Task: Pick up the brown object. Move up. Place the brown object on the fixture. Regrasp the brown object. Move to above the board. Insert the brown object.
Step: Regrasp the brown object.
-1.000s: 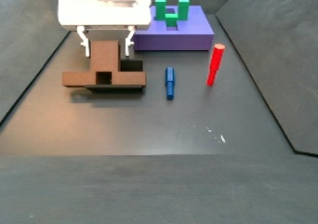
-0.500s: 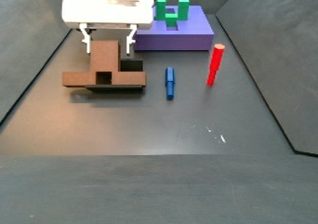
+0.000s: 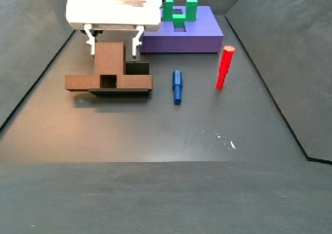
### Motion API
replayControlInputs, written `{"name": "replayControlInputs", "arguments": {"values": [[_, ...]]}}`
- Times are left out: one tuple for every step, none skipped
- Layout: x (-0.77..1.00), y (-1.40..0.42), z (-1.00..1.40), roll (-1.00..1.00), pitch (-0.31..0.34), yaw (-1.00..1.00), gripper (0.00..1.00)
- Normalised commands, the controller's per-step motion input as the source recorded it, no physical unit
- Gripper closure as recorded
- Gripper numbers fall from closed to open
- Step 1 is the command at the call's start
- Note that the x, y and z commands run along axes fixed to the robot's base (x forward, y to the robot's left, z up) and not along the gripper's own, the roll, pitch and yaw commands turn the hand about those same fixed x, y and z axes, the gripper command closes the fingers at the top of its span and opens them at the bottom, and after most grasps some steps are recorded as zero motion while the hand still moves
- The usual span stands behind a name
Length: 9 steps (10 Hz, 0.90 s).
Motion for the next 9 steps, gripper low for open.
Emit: {"name": "replayControlInputs", "arguments": {"values": [[0.0, 0.0, -0.08, 0.06, 0.0, -0.01, 0.0], [0.0, 0.0, -0.07, 0.04, 0.0, -0.01, 0.0], [0.0, 0.0, 0.0, 0.0, 0.0, 0.0, 0.0], [0.0, 0.0, 0.0, 0.0, 0.0, 0.0, 1.0], [0.0, 0.0, 0.0, 0.0, 0.0, 0.0, 1.0], [0.0, 0.0, 0.0, 0.0, 0.0, 0.0, 1.0], [0.0, 0.0, 0.0, 0.0, 0.0, 0.0, 1.0], [0.0, 0.0, 0.0, 0.0, 0.0, 0.0, 1.0], [0.0, 0.0, 0.0, 0.0, 0.0, 0.0, 1.0]]}}
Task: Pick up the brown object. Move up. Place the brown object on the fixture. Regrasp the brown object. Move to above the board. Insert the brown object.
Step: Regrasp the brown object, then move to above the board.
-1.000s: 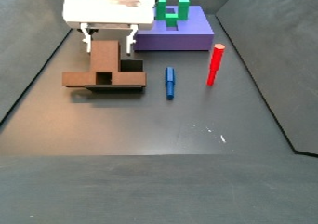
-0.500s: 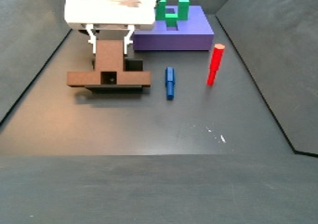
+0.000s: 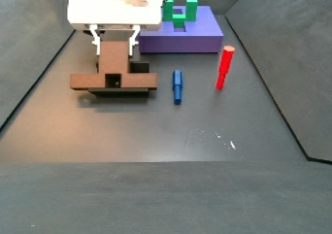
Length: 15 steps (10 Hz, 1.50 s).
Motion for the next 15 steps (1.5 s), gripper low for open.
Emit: {"name": "replayControlInputs", "arguments": {"values": [[0.0, 0.0, 0.0, 0.0, 0.0, 0.0, 1.0], [0.0, 0.0, 0.0, 0.0, 0.0, 0.0, 1.0], [0.0, 0.0, 0.0, 0.0, 0.0, 0.0, 1.0], [0.0, 0.0, 0.0, 0.0, 0.0, 0.0, 1.0], [0.0, 0.0, 0.0, 0.0, 0.0, 0.0, 1.0], [0.0, 0.0, 0.0, 0.0, 0.0, 0.0, 1.0], [0.0, 0.0, 0.0, 0.0, 0.0, 0.0, 1.0], [0.0, 0.0, 0.0, 0.0, 0.0, 0.0, 1.0], [0.0, 0.0, 0.0, 0.0, 0.0, 0.0, 1.0], [0.0, 0.0, 0.0, 0.0, 0.0, 0.0, 1.0], [0.0, 0.0, 1.4, 0.0, 0.0, 0.0, 1.0], [-0.03, 0.0, 1.4, -0.04, 0.032, -0.08, 1.0], [-0.06, 0.02, 1.4, -0.12, 0.016, -0.08, 1.0], [-0.06, 0.02, 1.4, -0.09, 0.032, -0.05, 1.0], [-0.07, 0.01, 1.4, -0.07, 0.062, -0.02, 1.0]]}}
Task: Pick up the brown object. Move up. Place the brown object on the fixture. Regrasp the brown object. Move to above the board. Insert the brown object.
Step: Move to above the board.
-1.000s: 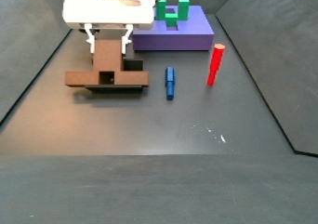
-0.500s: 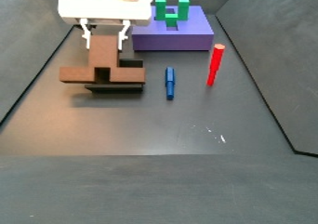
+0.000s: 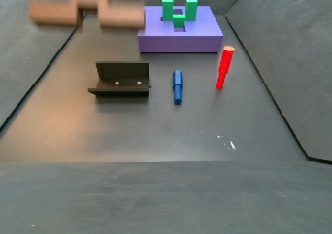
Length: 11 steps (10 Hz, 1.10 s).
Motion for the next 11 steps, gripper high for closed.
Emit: {"name": "replayControlInputs", "arguments": {"values": [[-0.07, 0.01, 1.4, -0.04, 0.07, -0.01, 1.0], [-0.03, 0.0, 0.8, -0.01, 0.069, 0.01, 1.0], [-0.01, 0.0, 0.55, -0.01, 0.069, 0.02, 1.0], [0.02, -0.01, 0.22, 0.02, 0.074, 0.03, 1.0], [-1.14, -1.4, 0.3, -1.0, 0.104, -0.08, 1.0], [-1.16, -1.4, 0.28, -1.0, 0.096, -0.08, 1.0], [-1.24, -1.4, 0.3, -1.0, 0.073, -0.07, 1.0], [-1.29, -1.4, 0.27, -1.0, 0.072, -0.06, 1.0], [-1.28, -1.4, 0.28, -1.0, 0.079, -0.05, 1.0], [-1.3, -1.4, 0.3, -1.0, 0.078, -0.05, 1.0], [-0.68, -0.69, 0.13, -1.0, 0.077, -0.04, 1.0]]}}
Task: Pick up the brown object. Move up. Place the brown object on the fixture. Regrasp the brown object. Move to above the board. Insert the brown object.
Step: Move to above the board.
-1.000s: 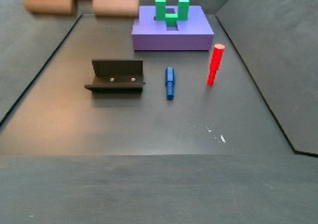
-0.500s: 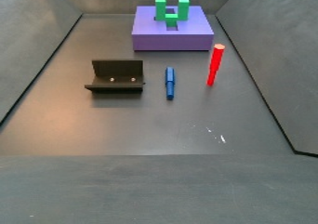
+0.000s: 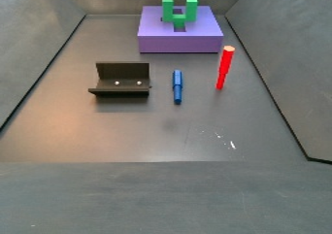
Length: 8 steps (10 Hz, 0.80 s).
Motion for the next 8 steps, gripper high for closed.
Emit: {"name": "replayControlInputs", "arguments": {"values": [[-0.24, -0.2, 0.03, -1.0, 0.08, -0.03, 1.0], [-0.08, -0.04, 0.01, -1.0, 0.084, -0.03, 1.0], [-0.07, -0.02, 0.01, -1.0, 0.066, -0.02, 1.0], [-0.08, 0.0, 0.01, -1.0, 0.045, -0.02, 1.0], [-0.08, 0.03, 0.0, -0.82, 0.013, -0.01, 1.0], [-0.07, 0.03, 0.0, -0.61, -0.01, -0.01, 1.0], [-0.05, 0.02, 0.0, -0.41, -0.021, -0.01, 1.0], [-0.04, 0.01, 0.0, -0.24, -0.018, -0.01, 1.0]]}}
